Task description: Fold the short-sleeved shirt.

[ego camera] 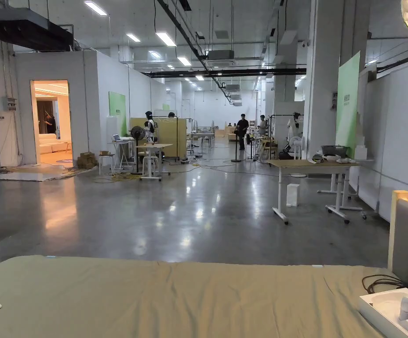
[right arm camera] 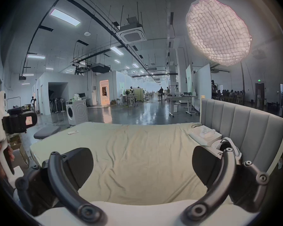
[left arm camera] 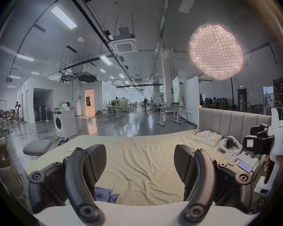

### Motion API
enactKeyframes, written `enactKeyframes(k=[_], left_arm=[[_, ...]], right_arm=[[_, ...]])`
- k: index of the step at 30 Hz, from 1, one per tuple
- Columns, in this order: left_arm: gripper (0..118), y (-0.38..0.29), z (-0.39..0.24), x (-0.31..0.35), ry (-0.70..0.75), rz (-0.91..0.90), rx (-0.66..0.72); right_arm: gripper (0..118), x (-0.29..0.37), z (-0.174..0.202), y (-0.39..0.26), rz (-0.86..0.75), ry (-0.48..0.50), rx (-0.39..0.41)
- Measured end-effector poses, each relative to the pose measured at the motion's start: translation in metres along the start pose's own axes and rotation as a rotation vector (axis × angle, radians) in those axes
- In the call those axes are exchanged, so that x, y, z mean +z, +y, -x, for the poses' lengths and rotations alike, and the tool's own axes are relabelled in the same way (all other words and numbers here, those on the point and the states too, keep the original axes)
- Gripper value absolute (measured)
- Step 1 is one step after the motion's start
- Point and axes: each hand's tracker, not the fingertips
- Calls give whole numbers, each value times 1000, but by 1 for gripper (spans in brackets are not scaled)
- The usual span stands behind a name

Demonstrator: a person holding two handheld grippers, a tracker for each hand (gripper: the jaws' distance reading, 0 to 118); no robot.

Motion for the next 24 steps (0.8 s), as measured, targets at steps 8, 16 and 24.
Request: enactKeyframes(k=[8, 16, 24], left_arm=[[99, 2, 3, 0, -9, -15, 45], [99, 2, 1, 1, 4, -6, 33], [99, 2, -1, 0, -5, -6, 29]], right_arm=[[118, 4, 10, -2, -19, -4, 52], [118, 4, 9, 3, -17, -11, 52], [118, 7, 6, 5, -12, -20, 38]])
